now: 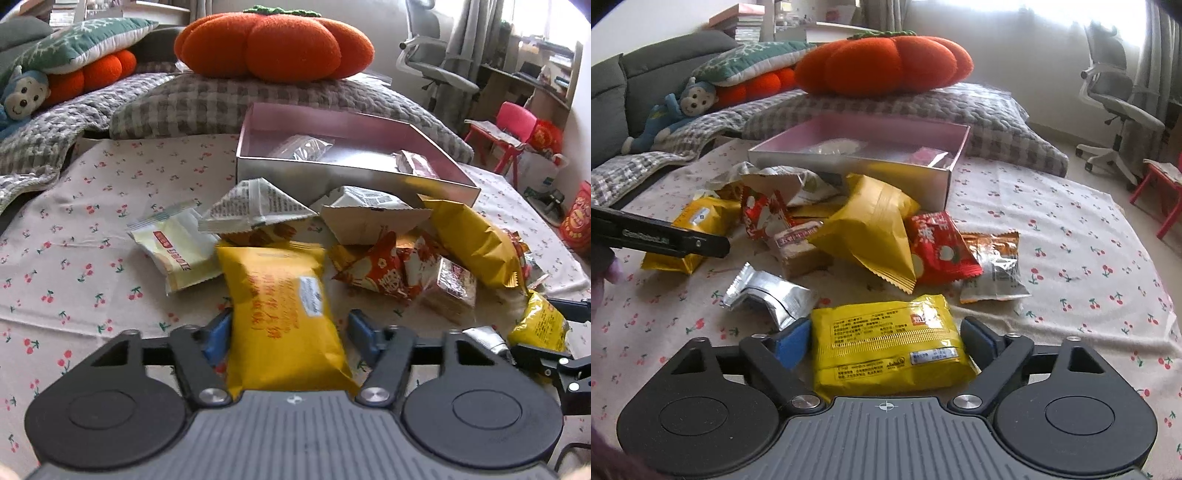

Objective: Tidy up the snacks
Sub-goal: 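Grasp the yellow packet with the left tool while the right tool grasps another yellow packet, then carry both yellow packets into the pink box and open both tools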

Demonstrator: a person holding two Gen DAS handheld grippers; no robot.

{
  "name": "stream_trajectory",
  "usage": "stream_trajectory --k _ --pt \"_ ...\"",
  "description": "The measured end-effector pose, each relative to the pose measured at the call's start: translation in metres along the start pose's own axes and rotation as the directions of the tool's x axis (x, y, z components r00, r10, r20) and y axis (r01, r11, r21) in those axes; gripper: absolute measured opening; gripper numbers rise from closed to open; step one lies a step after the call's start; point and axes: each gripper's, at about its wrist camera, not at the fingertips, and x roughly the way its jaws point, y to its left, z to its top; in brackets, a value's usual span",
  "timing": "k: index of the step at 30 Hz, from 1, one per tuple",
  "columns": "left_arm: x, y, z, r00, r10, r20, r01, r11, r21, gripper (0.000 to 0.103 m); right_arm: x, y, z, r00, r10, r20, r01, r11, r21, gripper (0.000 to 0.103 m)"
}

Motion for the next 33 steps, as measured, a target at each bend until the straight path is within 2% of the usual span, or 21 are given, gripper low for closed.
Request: stream_trajectory --k 4,7,18,23,33 --pt "-0.003 0.002 0.002 1.0 -0.018 -0.005 0.018 1.0 -0.011 0.045 -0.001 0.002 0.002 1.0 0.016 -0.003 -0.016 1.0 -0.003 0.077" --pt "-0.004 0.002 0.002 0.999 -0.037 -0.013 0.036 0.999 -0.014 0.043 -0.002 0.003 0.004 1.0 0.022 -0.001 -0.022 1.0 -0.004 0.075" --pt "-0.018 -0.001 0.011 0.996 -0.054 -0.065 0.052 0.998 -0.02 0.04 -0.014 0.005 0.016 0.998 0.057 0.014 -0.057 0.998 0.036 0.075" --pt "-0.026 -0.004 0.019 0.995 -0.067 -0.071 0.067 0.998 -0.014 0.04 -0.02 0.009 0.025 0.999 0.04 -0.002 -0.04 0.999 0.023 0.075" --pt "-0.037 -0.005 0.039 0.993 -0.104 -0.063 0.103 0.995 -0.014 0.04 -0.034 0.002 0.049 0.997 0.074 0.017 -0.075 0.993 0.097 0.075"
